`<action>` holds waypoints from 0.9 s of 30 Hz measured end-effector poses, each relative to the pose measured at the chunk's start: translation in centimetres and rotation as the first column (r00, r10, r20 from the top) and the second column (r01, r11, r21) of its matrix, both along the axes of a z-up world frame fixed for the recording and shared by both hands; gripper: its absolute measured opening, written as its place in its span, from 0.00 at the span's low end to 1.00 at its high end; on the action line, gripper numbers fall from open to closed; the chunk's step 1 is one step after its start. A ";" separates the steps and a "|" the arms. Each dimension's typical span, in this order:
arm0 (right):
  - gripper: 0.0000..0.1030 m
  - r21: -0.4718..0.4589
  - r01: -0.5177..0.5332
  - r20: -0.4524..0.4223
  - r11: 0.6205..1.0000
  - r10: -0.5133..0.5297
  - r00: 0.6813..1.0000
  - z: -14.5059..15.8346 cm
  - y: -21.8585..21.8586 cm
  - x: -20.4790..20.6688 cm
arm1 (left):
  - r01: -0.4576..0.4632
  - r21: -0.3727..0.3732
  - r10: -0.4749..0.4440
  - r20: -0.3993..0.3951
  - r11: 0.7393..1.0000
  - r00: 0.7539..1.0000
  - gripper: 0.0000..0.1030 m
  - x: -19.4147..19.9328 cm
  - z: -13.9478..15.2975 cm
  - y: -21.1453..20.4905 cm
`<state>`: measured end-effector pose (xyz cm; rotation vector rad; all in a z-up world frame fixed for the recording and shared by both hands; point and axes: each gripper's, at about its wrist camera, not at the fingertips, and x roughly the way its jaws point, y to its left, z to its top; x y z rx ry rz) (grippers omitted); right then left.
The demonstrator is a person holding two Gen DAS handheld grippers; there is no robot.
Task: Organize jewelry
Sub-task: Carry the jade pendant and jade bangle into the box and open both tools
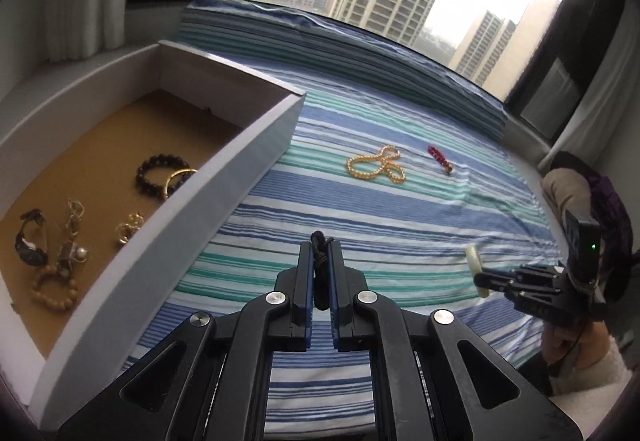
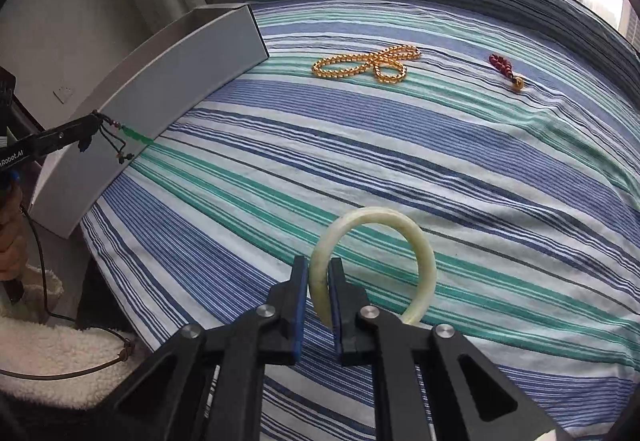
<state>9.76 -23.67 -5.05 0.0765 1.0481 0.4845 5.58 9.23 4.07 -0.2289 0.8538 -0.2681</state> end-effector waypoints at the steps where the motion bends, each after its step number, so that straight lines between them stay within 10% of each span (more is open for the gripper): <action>1: 0.10 0.014 -0.011 0.022 1.000 0.011 1.000 1.1 0.3 0.2 | -0.017 0.004 0.017 0.015 1.000 1.000 0.04 -0.2 0.9 1.1; 8: 0.10 0.056 -0.179 0.221 0.982 0.162 0.962 10.7 8.1 4.2 | -0.221 0.045 0.218 0.065 0.974 0.974 0.04 1.7 4.5 9.5; 13: 0.10 0.025 -0.302 0.354 0.953 0.274 0.894 15.0 16.9 9.4 | -0.307 0.118 0.312 -0.023 0.944 0.950 0.04 6.2 1.6 12.8; 23: 0.11 -0.170 -0.365 0.250 0.916 0.398 0.883 8.1 32.7 20.6 | -0.386 0.212 0.421 -0.153 0.898 0.894 0.06 10.0 -6.6 15.8; 25: 0.13 -0.197 -0.334 0.199 0.922 0.371 0.907 6.0 33.9 22.2 | -0.412 0.226 0.451 -0.164 0.883 0.877 0.36 10.1 -7.2 16.1; 27: 0.41 -0.159 -0.292 0.191 0.943 0.320 0.928 5.4 33.7 23.1 | -0.448 0.200 0.478 -0.145 0.871 0.866 0.51 9.7 -6.5 16.4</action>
